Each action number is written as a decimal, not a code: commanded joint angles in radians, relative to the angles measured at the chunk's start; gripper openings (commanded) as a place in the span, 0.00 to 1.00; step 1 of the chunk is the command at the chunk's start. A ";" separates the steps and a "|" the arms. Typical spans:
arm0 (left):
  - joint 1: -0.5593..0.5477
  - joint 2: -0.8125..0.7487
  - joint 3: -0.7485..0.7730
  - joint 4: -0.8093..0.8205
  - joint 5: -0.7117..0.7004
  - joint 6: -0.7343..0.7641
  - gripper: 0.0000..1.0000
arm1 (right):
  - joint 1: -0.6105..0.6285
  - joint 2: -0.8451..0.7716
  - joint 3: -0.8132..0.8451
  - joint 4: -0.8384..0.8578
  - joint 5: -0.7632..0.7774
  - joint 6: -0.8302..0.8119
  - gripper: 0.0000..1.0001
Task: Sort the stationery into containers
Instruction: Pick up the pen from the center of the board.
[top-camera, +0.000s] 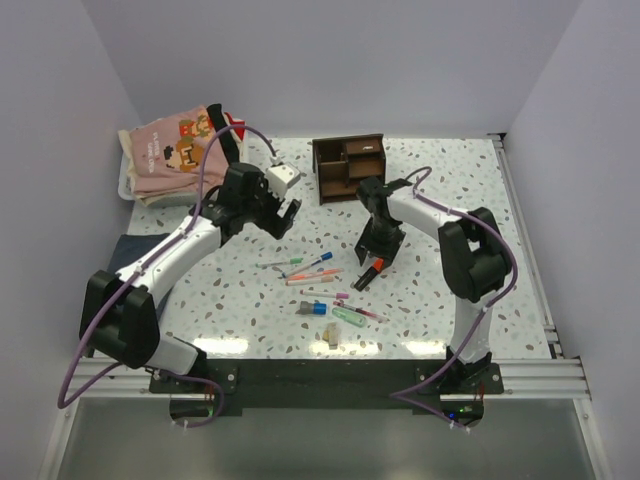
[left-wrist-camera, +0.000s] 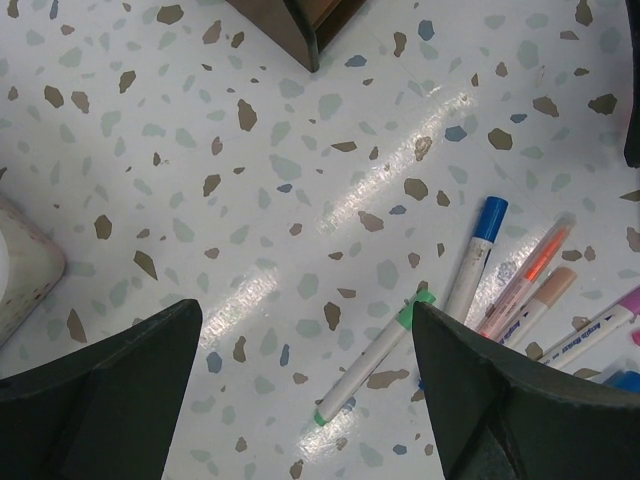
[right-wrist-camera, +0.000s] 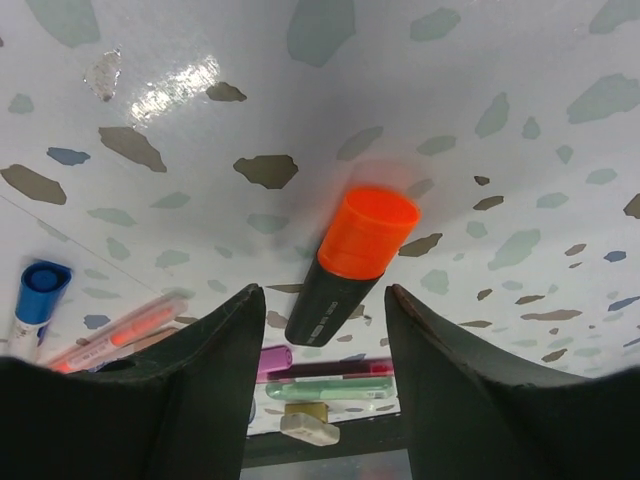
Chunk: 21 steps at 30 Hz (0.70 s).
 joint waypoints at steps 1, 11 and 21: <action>-0.005 0.032 0.049 0.014 0.018 -0.003 0.91 | -0.004 0.024 0.008 -0.011 -0.015 0.057 0.53; -0.004 0.080 0.103 0.006 0.016 -0.003 0.91 | -0.023 0.093 0.011 0.002 -0.010 0.041 0.47; 0.001 0.083 0.107 0.007 -0.007 0.018 0.91 | -0.027 0.028 0.084 0.061 0.065 -0.172 0.00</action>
